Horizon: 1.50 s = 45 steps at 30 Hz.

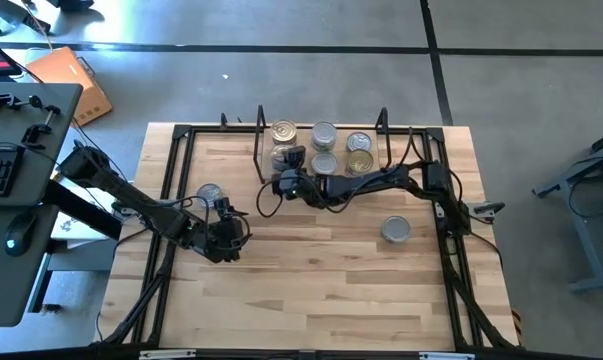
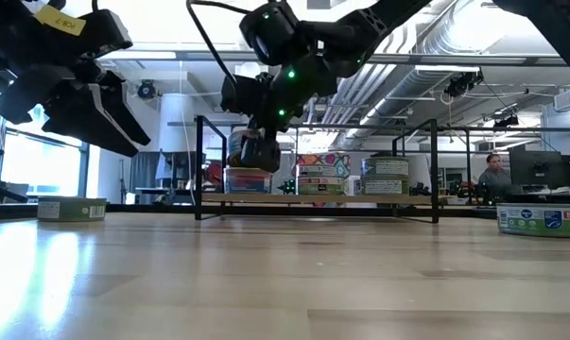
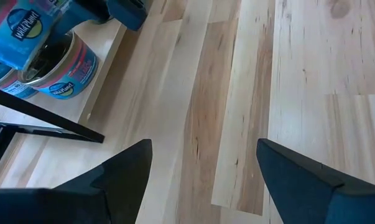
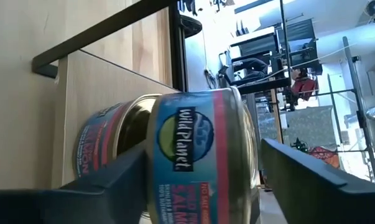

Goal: Stack canned seafood by type on shelf
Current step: Stack the blue-pink tuna can on top of the blue-pink tuna can on the shelf, then stack the green tuna can on top of the green tuna can on the shelf

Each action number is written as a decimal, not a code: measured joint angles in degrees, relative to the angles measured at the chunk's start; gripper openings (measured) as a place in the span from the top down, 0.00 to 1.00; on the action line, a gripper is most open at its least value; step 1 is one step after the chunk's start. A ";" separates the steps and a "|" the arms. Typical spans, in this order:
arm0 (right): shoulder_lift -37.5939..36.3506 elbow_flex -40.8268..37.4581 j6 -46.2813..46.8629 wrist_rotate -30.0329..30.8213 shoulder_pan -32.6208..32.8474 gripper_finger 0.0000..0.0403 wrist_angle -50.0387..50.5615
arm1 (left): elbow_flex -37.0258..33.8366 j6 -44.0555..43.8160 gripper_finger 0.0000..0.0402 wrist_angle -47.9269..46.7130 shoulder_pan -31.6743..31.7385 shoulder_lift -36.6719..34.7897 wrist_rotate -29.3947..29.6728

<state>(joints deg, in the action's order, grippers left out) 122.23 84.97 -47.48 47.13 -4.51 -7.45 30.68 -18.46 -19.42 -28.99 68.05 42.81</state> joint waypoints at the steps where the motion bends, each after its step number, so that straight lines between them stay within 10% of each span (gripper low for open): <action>1: -0.09 0.00 -0.04 -0.05 0.00 0.27 0.23 | 0.00 0.00 0.29 0.00 0.00 0.00 0.00; 14: -0.79 4.78 8.29 -10.83 -0.37 0.24 14.16 | 0.00 0.00 0.29 -0.03 0.00 0.02 -0.07; 26: -1.26 5.35 11.57 -4.20 1.24 0.23 13.11 | 0.00 -0.82 0.29 -0.26 0.00 0.02 -0.23; 40: -3.69 0.68 36.42 -34.46 13.94 0.23 21.15 | -0.02 -14.92 0.31 -12.02 0.02 0.02 0.16; 45: -3.85 -8.86 46.00 -35.68 16.66 0.23 13.45 | -0.02 -21.26 0.35 -17.13 0.02 0.02 0.22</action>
<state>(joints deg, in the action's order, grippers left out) 118.39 76.11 -1.48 11.45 12.15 6.00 30.65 -39.72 -36.55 -28.97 68.07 43.02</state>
